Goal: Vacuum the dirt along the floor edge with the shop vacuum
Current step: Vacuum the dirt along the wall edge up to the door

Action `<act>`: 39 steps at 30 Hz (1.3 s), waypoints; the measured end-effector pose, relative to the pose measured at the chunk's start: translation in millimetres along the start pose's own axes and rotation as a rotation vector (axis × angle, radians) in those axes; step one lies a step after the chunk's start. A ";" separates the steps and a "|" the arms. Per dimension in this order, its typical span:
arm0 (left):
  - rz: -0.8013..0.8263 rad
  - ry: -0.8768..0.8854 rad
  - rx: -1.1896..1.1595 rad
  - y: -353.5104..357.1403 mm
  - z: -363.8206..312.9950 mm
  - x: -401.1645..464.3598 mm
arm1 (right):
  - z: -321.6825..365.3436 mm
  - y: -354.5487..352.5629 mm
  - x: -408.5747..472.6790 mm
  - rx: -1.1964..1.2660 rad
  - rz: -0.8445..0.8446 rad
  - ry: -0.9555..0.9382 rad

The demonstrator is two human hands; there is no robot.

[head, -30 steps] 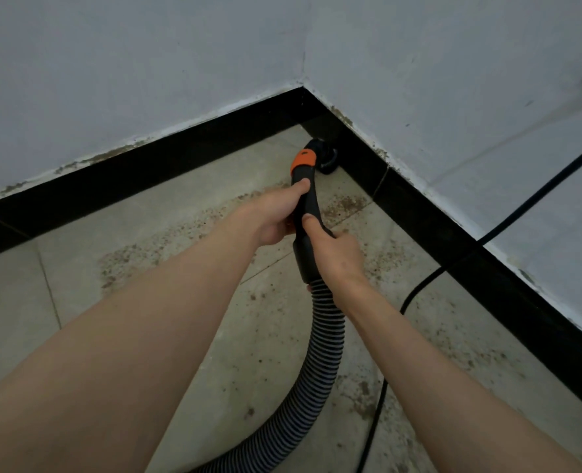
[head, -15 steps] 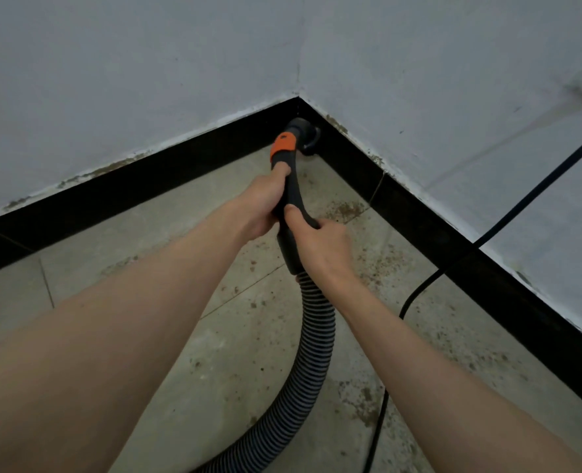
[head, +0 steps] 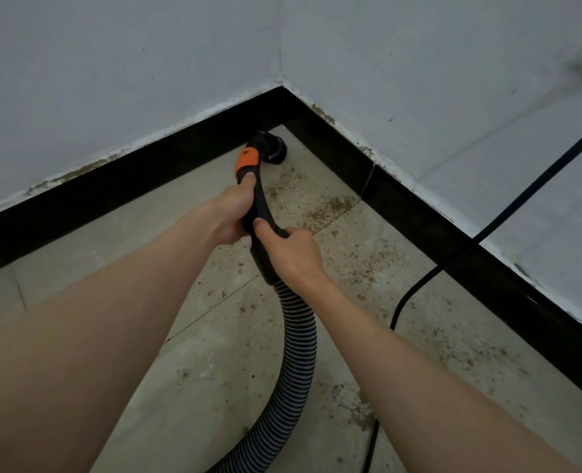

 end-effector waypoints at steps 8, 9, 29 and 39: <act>0.078 -0.006 0.080 14.9 11.9 -13.3 | -27.1 0.7 -30.2 0.176 0.056 0.087; 0.085 -0.014 0.075 14.5 15.2 -15.8 | -31.2 3.1 -37.3 0.264 0.104 0.083; -0.063 0.120 -0.027 11.5 -3.8 9.0 | -4.7 -10.4 -4.3 0.209 0.096 -0.061; -0.164 0.158 -0.028 16.2 -25.0 52.3 | -9.5 -13.2 28.0 0.252 0.162 -0.060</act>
Point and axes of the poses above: each hand's wrist, its own x-axis towards the middle knuckle, its own y-axis out of the palm, z = x × y, the point moved 6 cm from there along x, towards the middle knuckle, and after that the axes turned 11 degrees about -x, right-handed, at the moved point
